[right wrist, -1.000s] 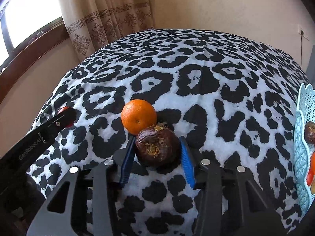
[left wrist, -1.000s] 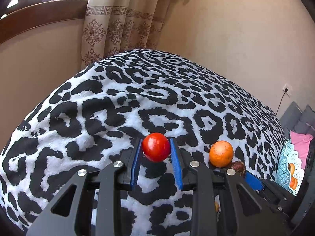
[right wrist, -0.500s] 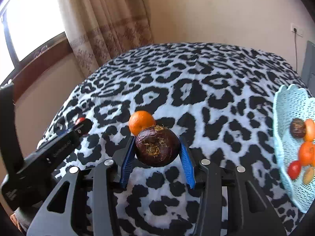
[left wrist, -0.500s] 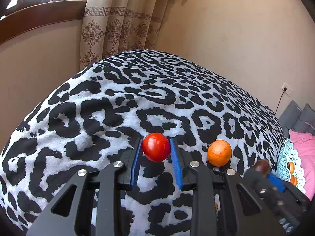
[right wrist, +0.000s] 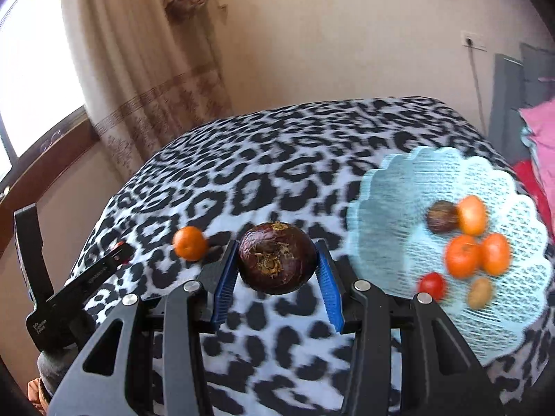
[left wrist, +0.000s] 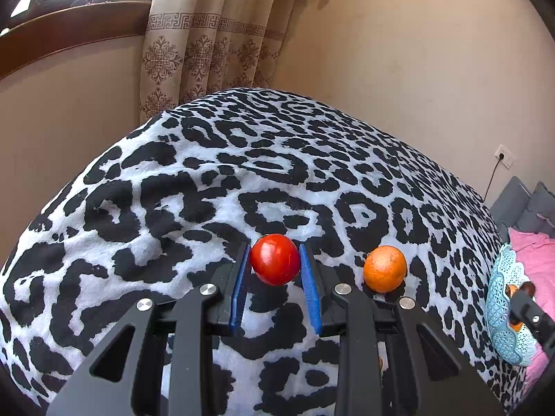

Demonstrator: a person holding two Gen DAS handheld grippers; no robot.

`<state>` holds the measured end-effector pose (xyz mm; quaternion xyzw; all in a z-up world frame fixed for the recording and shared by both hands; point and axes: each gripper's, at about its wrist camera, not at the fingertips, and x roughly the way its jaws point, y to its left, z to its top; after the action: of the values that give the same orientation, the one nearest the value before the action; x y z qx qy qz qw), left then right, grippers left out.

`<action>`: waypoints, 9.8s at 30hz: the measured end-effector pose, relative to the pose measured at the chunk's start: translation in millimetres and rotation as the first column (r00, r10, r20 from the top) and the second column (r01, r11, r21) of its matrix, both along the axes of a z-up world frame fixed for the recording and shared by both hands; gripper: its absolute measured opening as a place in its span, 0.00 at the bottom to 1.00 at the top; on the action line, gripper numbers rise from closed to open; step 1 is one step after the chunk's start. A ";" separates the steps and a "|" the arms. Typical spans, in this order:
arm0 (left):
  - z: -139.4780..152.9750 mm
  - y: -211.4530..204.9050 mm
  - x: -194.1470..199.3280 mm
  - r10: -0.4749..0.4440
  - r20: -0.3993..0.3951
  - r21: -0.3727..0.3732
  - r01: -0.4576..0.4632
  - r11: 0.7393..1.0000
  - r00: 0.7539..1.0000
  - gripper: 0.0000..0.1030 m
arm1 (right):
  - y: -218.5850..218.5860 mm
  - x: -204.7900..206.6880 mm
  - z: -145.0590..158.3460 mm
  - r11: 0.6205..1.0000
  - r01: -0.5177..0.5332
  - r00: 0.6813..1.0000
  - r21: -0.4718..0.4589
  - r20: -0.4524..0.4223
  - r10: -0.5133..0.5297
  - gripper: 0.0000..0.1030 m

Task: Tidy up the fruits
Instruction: 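Carry the passion fruit into the blue basket and open the right tool while the left holds the tomato, then carry the red tomato into the blue basket and open the left tool, then move the open left tool toward the last orange on the bed, then close the left tool on the orange and lift it, then grasp the small brown round fruit with the right tool while the left holds the orange, then carry the small fruit into the basket and open the right tool while the left holds the orange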

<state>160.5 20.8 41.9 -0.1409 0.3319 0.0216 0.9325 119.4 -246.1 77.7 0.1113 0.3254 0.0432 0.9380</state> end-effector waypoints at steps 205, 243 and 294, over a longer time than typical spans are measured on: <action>12.3 -75.3 43.2 -0.315 -0.138 0.034 0.323 0.946 0.939 0.60 | -44.1 -114.6 -15.6 0.998 0.061 0.992 -0.019 0.113 -0.058 0.80; 44.9 -11.8 31.9 -0.203 0.048 0.008 0.203 0.979 0.978 0.38 | 110.1 2.4 -41.6 0.898 -0.440 0.889 -0.010 -0.142 0.435 0.43; 52.7 -32.5 16.4 -0.243 0.082 0.012 0.243 0.970 0.967 0.38 | 5.8 -38.3 18.0 0.994 -0.102 0.994 0.026 0.052 0.100 0.25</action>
<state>176.9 -11.7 94.6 -0.0993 0.3077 -0.0984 0.9412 81.1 -240.4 95.7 0.1072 0.3060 0.0981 0.9409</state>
